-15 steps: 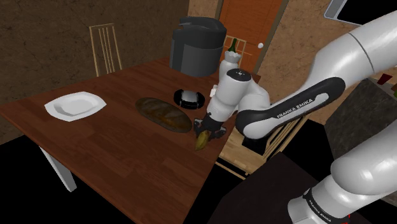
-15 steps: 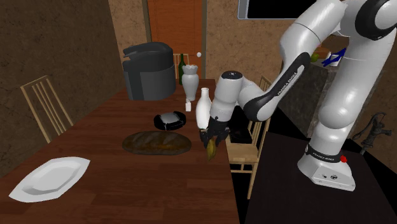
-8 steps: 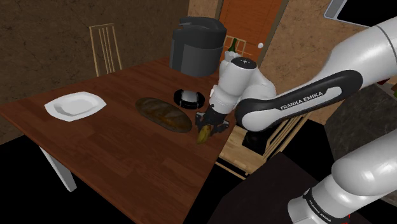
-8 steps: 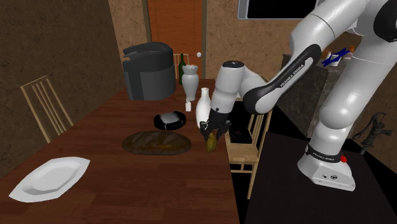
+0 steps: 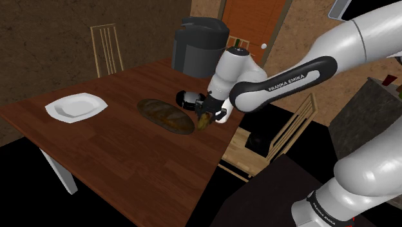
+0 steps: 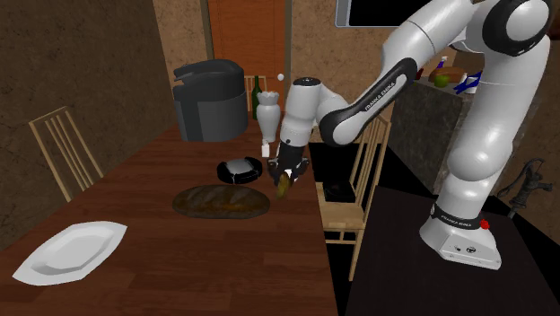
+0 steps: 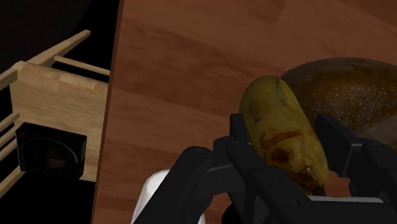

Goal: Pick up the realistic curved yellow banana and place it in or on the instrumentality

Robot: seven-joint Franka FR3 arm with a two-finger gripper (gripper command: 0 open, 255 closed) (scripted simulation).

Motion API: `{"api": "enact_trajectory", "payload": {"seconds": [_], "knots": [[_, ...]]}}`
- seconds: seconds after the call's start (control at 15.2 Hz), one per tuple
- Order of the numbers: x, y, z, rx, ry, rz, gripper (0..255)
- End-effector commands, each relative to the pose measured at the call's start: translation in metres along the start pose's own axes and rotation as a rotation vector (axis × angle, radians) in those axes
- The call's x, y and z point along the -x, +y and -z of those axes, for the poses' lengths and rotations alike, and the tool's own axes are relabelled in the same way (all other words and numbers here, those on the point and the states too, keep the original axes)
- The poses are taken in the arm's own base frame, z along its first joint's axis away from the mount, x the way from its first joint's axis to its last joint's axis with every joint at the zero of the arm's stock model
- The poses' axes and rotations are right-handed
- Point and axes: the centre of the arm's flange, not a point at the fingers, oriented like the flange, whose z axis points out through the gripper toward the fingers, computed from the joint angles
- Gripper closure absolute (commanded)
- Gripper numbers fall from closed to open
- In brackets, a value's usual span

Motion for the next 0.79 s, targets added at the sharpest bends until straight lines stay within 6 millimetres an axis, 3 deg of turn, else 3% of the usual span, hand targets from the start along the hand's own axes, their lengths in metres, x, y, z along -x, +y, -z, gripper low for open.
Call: {"api": "enact_trajectory", "payload": {"seconds": [0.0,0.73], "knots": [[-0.028,-0.005,-0.007,0.000,0.002,0.002,255],[-0.165,-0.044,-0.037,0.000,0.002,0.002,255]]}}
